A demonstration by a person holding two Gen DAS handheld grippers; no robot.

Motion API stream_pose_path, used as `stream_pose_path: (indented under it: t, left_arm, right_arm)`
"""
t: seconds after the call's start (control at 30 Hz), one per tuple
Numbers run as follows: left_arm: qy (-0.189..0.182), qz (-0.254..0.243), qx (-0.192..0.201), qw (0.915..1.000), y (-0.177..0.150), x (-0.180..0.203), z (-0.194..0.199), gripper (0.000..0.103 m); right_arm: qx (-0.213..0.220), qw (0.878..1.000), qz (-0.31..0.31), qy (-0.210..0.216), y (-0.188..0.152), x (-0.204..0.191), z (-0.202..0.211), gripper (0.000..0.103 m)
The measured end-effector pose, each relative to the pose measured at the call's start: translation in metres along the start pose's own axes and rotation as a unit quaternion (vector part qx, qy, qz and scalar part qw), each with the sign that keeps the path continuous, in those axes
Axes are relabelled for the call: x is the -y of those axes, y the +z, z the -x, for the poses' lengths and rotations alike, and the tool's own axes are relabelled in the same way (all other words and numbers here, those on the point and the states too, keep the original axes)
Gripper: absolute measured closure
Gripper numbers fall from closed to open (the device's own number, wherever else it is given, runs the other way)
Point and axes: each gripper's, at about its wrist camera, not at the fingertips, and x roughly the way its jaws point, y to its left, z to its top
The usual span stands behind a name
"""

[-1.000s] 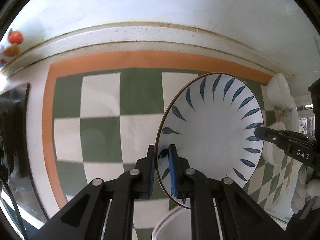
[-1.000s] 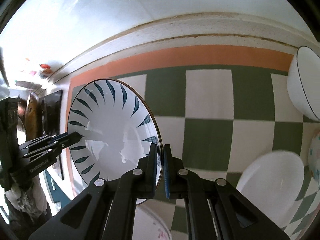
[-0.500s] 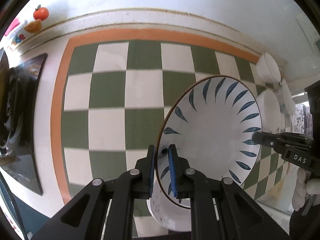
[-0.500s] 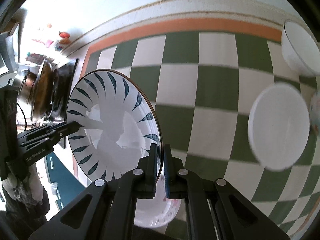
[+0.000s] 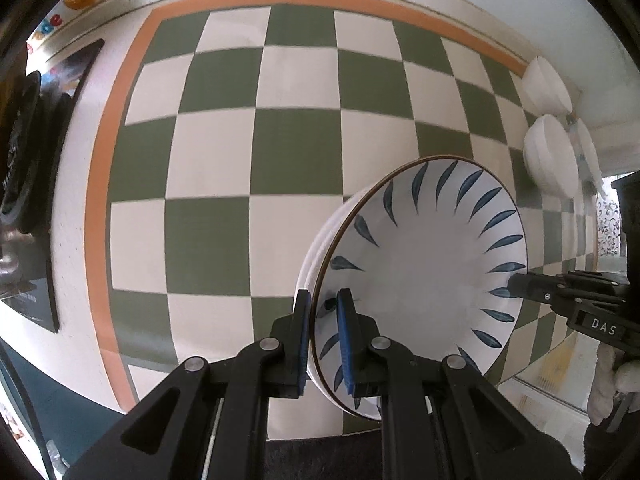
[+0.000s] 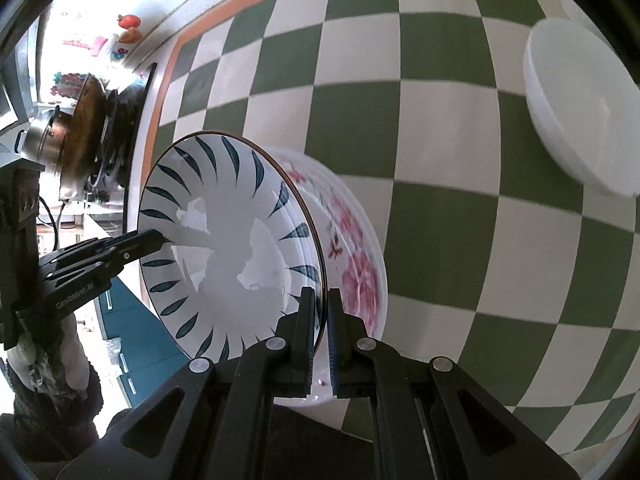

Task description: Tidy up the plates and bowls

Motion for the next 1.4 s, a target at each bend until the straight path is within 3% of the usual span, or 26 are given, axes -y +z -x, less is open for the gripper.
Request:
stream_pose_path:
  t: [1.13, 1.4]
  left_arm:
    - [0.008, 0.005, -0.022, 0.9997, -0.007, 0.006, -0.031, 0.090]
    - [0.014, 0.020, -0.017, 0.9996, -0.006, 0.007, -0.030, 0.089]
  right_arm:
    - [-0.012, 0.999, -0.005, -0.035, -0.002, 0.001, -0.024, 0.096]
    - [-0.008, 0.999, -0.016, -0.046, 0.001, -0.007, -0.026, 0.090]
